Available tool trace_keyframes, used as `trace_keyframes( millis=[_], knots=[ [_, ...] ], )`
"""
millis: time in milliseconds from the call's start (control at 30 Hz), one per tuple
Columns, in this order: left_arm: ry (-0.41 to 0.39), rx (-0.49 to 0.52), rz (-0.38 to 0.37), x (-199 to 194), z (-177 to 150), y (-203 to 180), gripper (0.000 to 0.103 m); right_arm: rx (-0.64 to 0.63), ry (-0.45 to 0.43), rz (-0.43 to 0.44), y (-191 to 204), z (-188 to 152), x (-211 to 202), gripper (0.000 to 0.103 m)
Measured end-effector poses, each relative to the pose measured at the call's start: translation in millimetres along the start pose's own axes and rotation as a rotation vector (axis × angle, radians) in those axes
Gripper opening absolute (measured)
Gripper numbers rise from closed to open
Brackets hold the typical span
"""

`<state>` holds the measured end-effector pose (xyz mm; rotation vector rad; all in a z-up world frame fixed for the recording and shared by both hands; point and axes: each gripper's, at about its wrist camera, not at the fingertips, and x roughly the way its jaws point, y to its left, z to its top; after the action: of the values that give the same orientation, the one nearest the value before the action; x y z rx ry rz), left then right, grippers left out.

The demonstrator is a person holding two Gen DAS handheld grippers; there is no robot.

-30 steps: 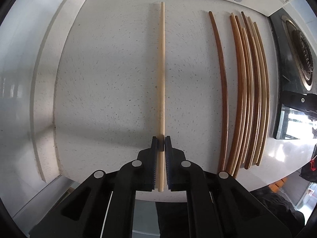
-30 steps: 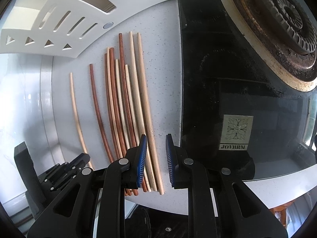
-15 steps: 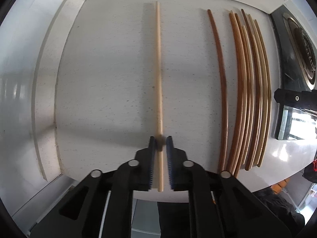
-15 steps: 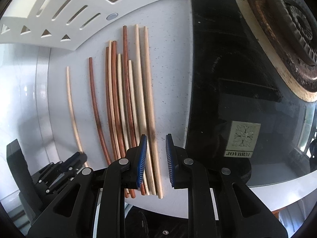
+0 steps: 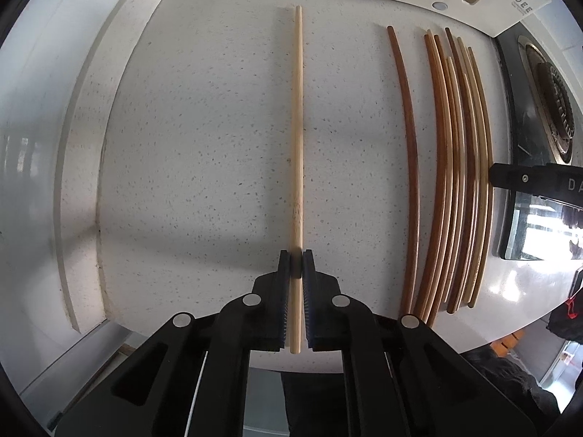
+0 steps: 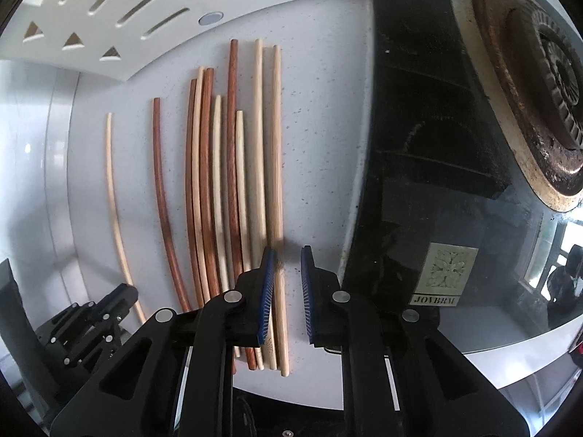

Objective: Organize utensils
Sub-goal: 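Close the right tool on a pale chopstick while the left tool holds its chopstick, then lift both held chopsticks up toward the cream utensil holder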

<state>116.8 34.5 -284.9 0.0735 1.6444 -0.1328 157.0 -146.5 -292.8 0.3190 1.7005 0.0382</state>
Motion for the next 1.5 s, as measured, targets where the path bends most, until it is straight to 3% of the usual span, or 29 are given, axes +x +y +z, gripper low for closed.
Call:
trace_keyframes(
  millis=[500, 633, 767, 1000, 1500],
  knots=[
    [-0.010, 0.005, 0.014, 4, -1, 0, 0.006, -0.036, 0.025, -0.169, 44, 3, 12, 0.013],
    [-0.017, 0.005, 0.023, 3, -3, -3, 0.006, -0.039, 0.022, -0.196, 52, 3, 14, 0.008],
    [-0.021, 0.002, 0.020, 2, -4, -2, 0.006, -0.037, 0.030, -0.174, 55, 5, 13, 0.007],
    [-0.031, -0.013, -0.003, 2, -6, 3, 0.006, -0.012, 0.025, -0.104, 25, 6, 4, 0.007],
    [-0.124, -0.023, 0.004, -17, -27, 10, 0.006, -0.035, -0.082, -0.051, -8, -15, -26, 0.007]
  ],
)
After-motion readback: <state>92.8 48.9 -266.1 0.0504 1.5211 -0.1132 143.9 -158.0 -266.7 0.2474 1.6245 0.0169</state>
